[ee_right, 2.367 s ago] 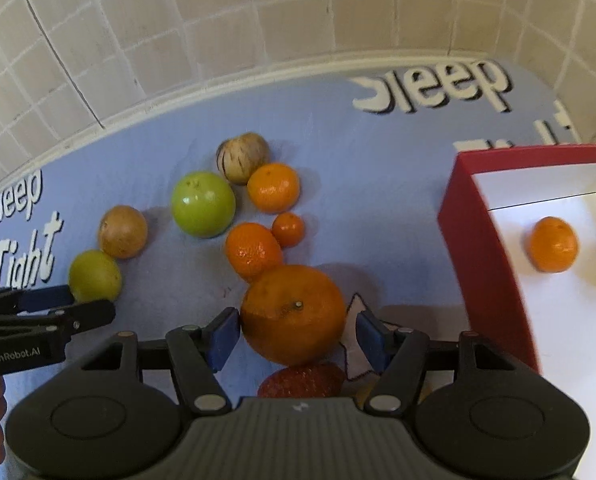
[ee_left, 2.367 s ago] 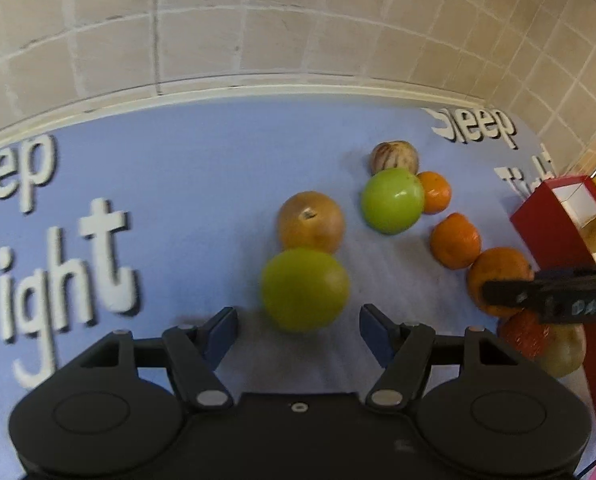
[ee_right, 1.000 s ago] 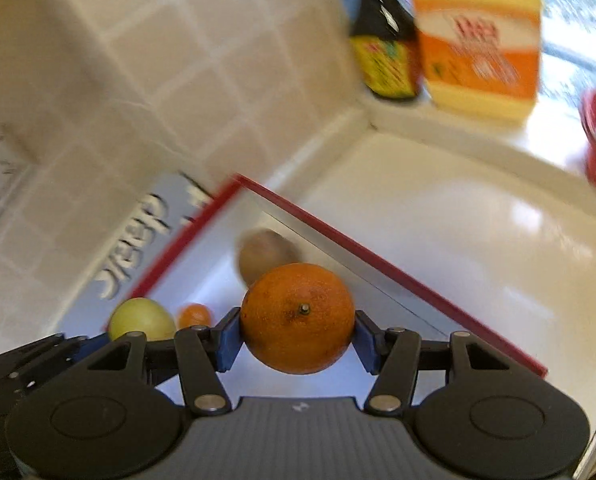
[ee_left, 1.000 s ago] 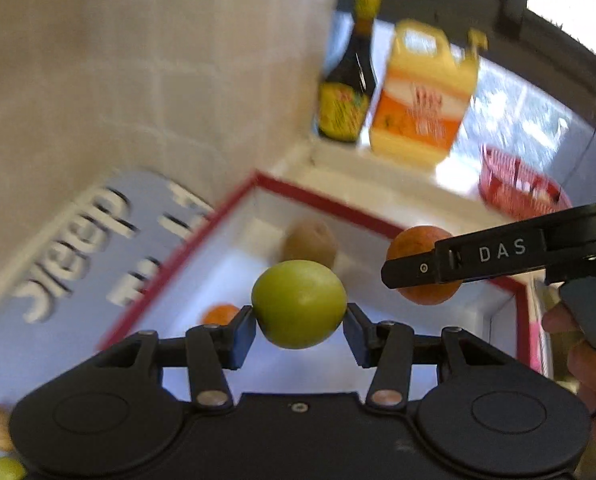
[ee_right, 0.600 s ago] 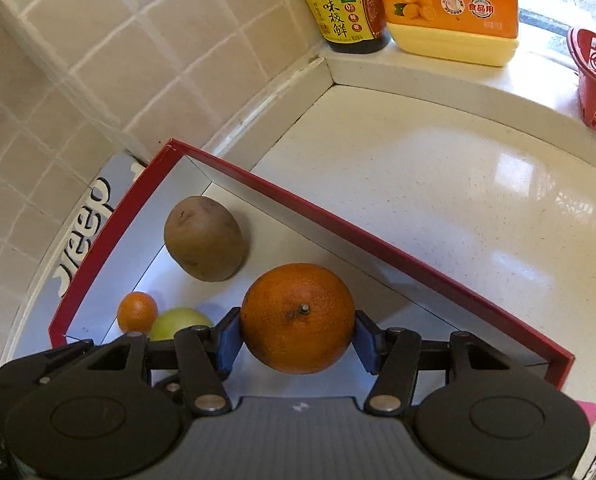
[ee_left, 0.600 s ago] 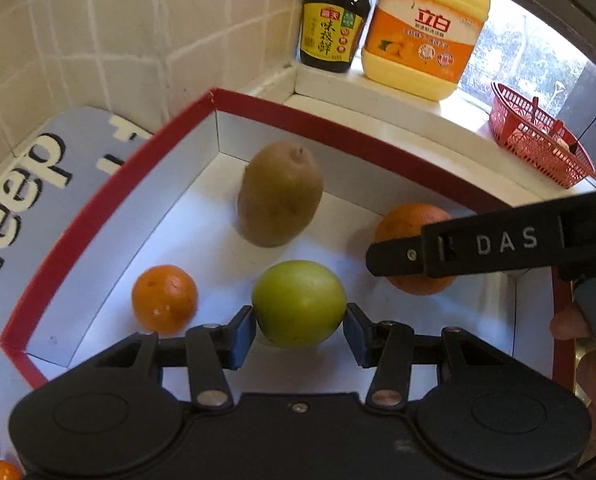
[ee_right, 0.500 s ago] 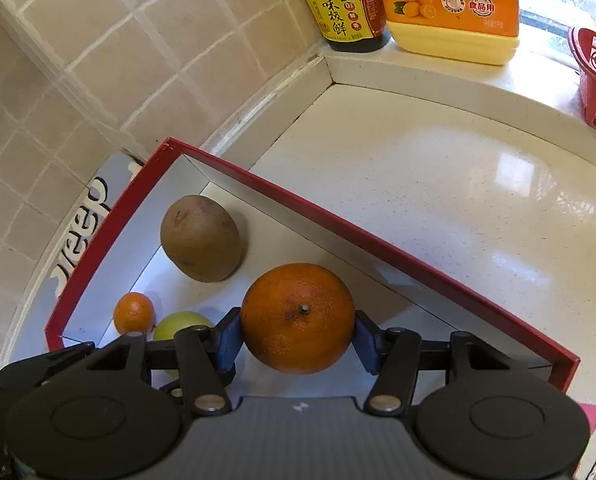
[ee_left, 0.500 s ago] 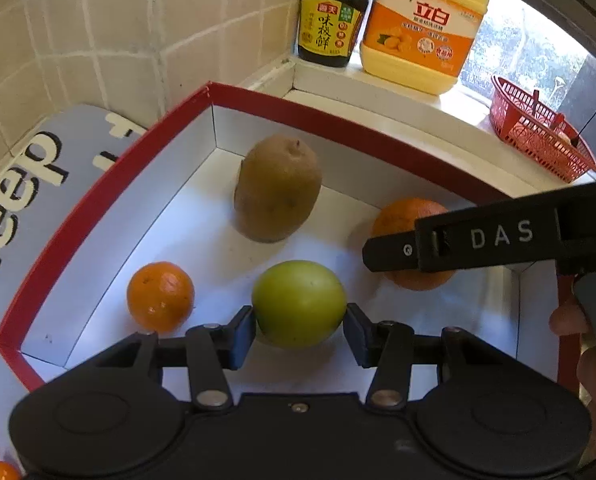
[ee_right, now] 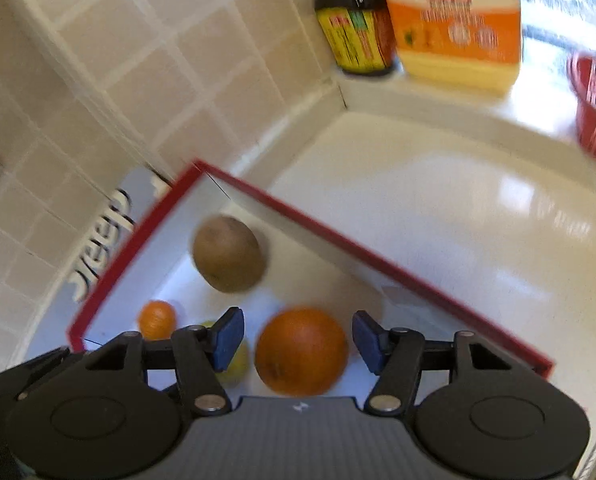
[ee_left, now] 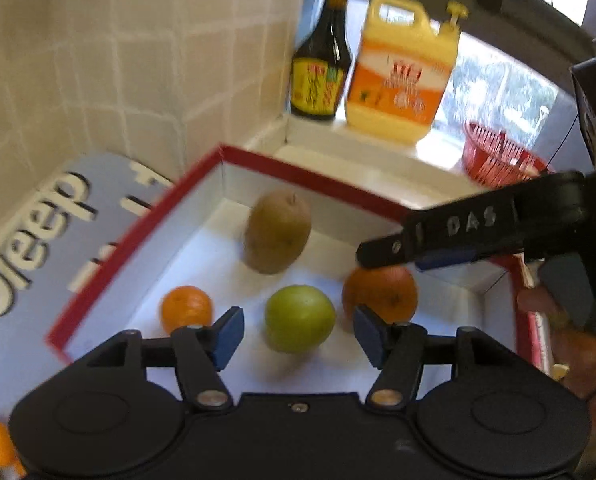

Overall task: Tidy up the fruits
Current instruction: 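Carry the apple and orange into the red box and release both, then grasp the brown pear with the left tool while the right tool grasps a mandarin, then place the pear and mandarin in the red box and open both tools, then grasp the strawberry with the left tool while the right tool grasps the kiwi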

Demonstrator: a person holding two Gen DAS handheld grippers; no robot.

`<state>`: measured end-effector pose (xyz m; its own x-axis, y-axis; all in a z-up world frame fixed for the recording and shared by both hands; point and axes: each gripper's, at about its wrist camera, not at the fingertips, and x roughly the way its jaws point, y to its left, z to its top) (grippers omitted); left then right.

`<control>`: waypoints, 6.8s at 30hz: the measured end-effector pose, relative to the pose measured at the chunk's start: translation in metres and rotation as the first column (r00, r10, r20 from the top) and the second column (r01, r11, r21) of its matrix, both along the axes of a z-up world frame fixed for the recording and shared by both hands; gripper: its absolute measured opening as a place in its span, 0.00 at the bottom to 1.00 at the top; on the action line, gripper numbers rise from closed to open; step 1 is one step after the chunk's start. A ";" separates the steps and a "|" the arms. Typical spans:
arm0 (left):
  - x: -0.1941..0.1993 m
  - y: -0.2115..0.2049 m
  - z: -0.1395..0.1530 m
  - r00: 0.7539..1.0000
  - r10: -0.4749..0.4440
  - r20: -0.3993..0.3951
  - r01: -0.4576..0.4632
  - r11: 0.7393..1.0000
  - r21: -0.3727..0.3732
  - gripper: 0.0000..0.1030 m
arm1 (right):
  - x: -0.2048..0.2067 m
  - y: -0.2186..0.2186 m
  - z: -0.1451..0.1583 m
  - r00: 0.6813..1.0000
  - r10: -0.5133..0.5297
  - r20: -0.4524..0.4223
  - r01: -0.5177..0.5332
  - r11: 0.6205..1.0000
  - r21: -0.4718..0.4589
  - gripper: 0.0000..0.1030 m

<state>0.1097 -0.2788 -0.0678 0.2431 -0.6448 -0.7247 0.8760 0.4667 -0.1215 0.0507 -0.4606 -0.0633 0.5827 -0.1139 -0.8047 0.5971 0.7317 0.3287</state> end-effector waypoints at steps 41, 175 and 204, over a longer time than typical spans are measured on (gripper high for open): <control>0.055 0.310 -0.044 0.755 0.652 -0.073 -0.648 0.758 0.070 0.77 | 0.130 0.298 -0.033 0.739 0.653 -0.164 -0.662 0.750 0.000 0.59; 0.013 0.204 -0.028 0.963 0.255 -0.084 -0.254 0.967 0.017 0.77 | 0.000 0.211 -0.041 0.967 0.211 -0.145 -0.188 0.970 0.154 0.63; -0.009 0.192 -0.021 0.968 0.250 0.031 -0.251 0.968 0.017 0.48 | 0.015 0.209 -0.048 0.975 0.206 -0.079 -0.186 0.960 0.208 0.51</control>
<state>0.1003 -0.0868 -0.0886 0.4157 -0.5460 -0.7274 0.7339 0.6738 -0.0863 0.0661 -0.2515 -0.1115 0.4942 0.1618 -0.8542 0.4856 0.7636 0.4256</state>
